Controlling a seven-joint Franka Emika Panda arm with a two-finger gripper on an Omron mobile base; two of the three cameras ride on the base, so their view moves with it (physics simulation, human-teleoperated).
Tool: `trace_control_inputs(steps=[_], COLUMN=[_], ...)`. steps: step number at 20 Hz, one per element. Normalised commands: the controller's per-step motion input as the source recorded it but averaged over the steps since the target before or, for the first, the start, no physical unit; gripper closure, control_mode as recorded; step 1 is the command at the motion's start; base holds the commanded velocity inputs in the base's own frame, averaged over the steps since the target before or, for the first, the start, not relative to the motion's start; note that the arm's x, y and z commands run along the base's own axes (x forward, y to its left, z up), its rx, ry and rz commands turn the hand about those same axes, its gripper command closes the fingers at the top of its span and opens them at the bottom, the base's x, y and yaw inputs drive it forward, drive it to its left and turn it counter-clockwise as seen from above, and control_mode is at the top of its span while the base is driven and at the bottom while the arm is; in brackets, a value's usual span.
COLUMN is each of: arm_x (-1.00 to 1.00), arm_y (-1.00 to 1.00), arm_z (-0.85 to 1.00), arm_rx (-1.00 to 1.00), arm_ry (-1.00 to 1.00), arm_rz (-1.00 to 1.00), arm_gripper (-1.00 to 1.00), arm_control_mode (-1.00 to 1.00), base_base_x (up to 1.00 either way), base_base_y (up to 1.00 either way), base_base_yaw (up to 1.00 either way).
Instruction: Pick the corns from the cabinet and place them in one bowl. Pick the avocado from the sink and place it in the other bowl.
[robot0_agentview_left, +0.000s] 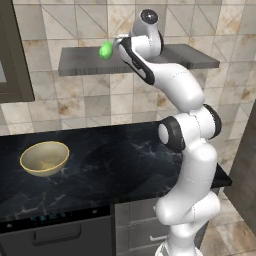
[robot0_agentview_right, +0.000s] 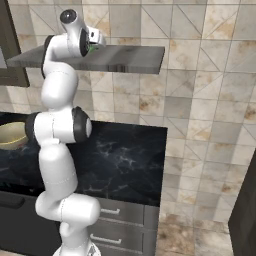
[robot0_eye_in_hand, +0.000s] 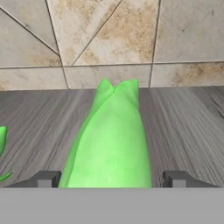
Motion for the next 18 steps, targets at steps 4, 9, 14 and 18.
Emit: trace_control_inputs(steps=[4,9,14,18], arm_x=[0.02,0.00,-0.11,-0.49], arm_y=[0.08,0.02,0.00,-0.03], arm_z=[-0.12,-0.13,0.03,0.19], arm_rx=[0.00,0.03,0.00,0.00], arm_ry=[0.06,0.06,0.00,0.00], arm_rz=[0.00,0.00,0.00,0.00], arm_gripper=[1.00,1.00,1.00,1.00], arm_control_mode=[-1.00,-1.00,-1.00,-1.00], base_base_x=[0.00,0.00,0.00,0.00], base_base_y=[0.00,0.00,0.00,0.00], base_base_yaw=[0.00,0.00,0.00,0.00])
